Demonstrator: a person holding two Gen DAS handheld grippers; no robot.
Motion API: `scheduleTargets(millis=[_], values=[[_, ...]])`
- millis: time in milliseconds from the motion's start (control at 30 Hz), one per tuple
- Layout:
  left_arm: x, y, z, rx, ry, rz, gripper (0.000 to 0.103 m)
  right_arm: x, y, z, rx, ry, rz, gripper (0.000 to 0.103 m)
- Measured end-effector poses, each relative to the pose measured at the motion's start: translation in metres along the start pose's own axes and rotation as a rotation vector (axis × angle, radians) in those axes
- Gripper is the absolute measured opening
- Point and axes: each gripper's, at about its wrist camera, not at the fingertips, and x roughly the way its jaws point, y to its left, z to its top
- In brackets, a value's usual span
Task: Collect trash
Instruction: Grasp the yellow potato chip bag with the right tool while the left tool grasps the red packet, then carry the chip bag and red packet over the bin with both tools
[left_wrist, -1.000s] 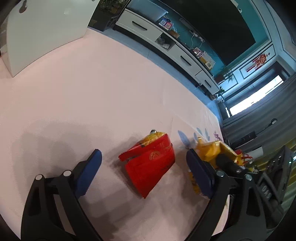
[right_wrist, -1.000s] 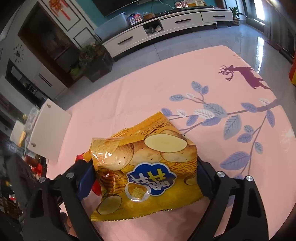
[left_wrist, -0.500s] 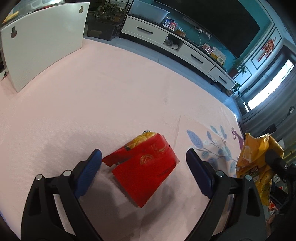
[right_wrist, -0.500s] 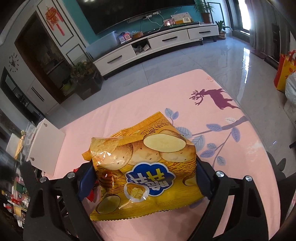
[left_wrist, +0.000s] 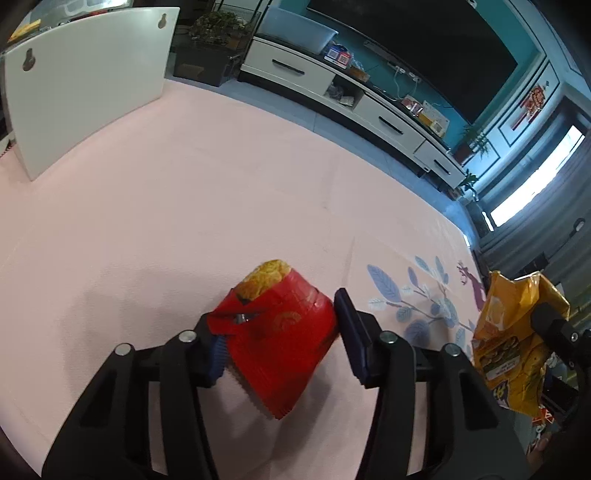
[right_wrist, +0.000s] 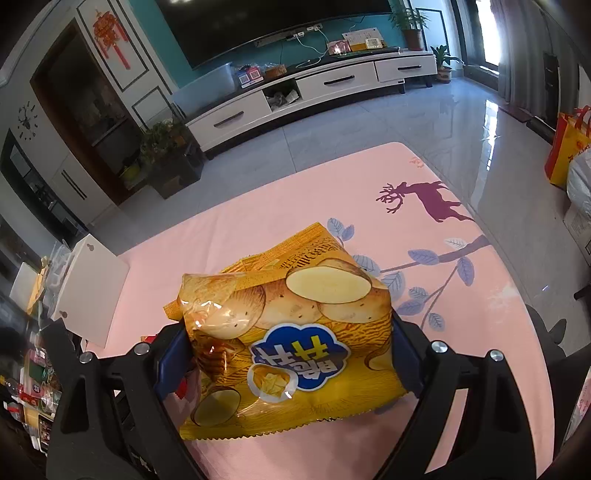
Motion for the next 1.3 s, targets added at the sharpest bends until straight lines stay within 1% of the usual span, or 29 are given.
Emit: scheduleTargets(millis=[67, 200, 300, 400, 467, 533, 700, 767, 900, 967, 1100, 1167, 1267, 1300], values=[[-0.002, 0.002, 0.001, -0.021, 0.004, -0.014, 0.044, -0.001, 0.001, 0.0, -0.001, -0.001, -0.002, 0.088], [-0.008, 0.007, 0.003, -0.063, -0.004, -0.035, 0.044, -0.005, 0.001, 0.001, -0.006, -0.008, -0.002, 0.088], [-0.019, 0.007, 0.006, -0.075, -0.022, -0.029, 0.044, -0.014, -0.001, 0.001, -0.002, -0.028, -0.004, 0.088], [-0.042, 0.003, 0.007, -0.062, -0.056, -0.051, 0.044, -0.031, -0.002, -0.002, -0.005, -0.061, -0.009, 0.088], [-0.066, -0.004, 0.003, -0.031, -0.098, -0.05, 0.044, -0.049, -0.005, -0.01, -0.025, -0.091, -0.027, 0.088], [-0.094, -0.012, -0.007, 0.009, -0.143, -0.039, 0.044, -0.066, -0.008, -0.019, -0.046, -0.117, -0.044, 0.088], [-0.154, -0.028, -0.038, 0.094, -0.205, -0.06, 0.044, -0.108, -0.018, -0.044, -0.126, -0.157, -0.104, 0.088], [-0.176, -0.036, -0.053, 0.125, -0.221, -0.073, 0.044, -0.121, -0.024, -0.052, -0.125, -0.165, -0.102, 0.088], [-0.217, -0.049, -0.089, 0.164, -0.246, -0.126, 0.045, -0.152, -0.037, -0.075, -0.135, -0.187, -0.095, 0.088], [-0.23, -0.056, -0.107, 0.187, -0.25, -0.138, 0.045, -0.167, -0.047, -0.089, -0.141, -0.196, -0.093, 0.088], [-0.243, -0.069, -0.137, 0.214, -0.238, -0.165, 0.045, -0.189, -0.073, -0.108, -0.085, -0.217, -0.086, 0.088], [-0.246, -0.075, -0.149, 0.225, -0.236, -0.18, 0.045, -0.202, -0.088, -0.115, -0.07, -0.233, -0.121, 0.088], [-0.248, -0.086, -0.165, 0.25, -0.229, -0.18, 0.045, -0.224, -0.114, -0.123, -0.023, -0.278, -0.188, 0.088], [-0.247, -0.09, -0.169, 0.261, -0.223, -0.187, 0.045, -0.231, -0.123, -0.125, -0.002, -0.292, -0.197, 0.088]])
